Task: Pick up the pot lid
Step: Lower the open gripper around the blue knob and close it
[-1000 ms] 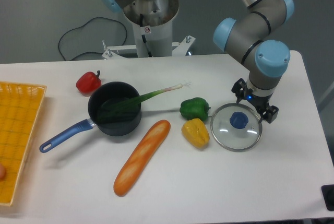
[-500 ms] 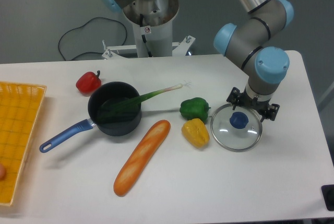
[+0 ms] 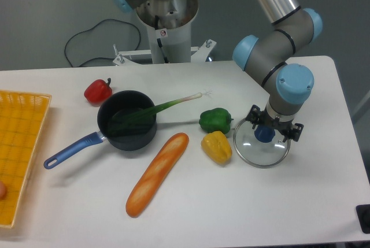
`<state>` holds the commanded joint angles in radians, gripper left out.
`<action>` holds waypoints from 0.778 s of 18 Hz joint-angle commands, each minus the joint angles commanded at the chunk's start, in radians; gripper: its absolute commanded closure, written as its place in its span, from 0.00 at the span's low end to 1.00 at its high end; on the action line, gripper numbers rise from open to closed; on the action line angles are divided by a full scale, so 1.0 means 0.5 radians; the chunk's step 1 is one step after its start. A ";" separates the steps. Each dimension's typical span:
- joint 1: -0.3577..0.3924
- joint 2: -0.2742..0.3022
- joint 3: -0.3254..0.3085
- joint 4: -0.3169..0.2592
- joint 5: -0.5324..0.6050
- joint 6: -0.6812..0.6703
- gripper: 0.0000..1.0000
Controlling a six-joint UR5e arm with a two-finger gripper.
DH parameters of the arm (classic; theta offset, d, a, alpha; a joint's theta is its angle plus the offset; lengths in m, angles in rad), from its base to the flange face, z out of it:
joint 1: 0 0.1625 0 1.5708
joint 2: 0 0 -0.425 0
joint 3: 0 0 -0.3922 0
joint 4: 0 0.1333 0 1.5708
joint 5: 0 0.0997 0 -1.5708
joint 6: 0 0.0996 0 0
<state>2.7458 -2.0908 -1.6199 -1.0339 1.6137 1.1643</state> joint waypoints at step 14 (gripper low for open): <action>0.000 -0.012 -0.021 0.000 0.000 0.003 0.00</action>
<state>2.7458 -2.0970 -1.6306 -1.0339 1.6137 1.1658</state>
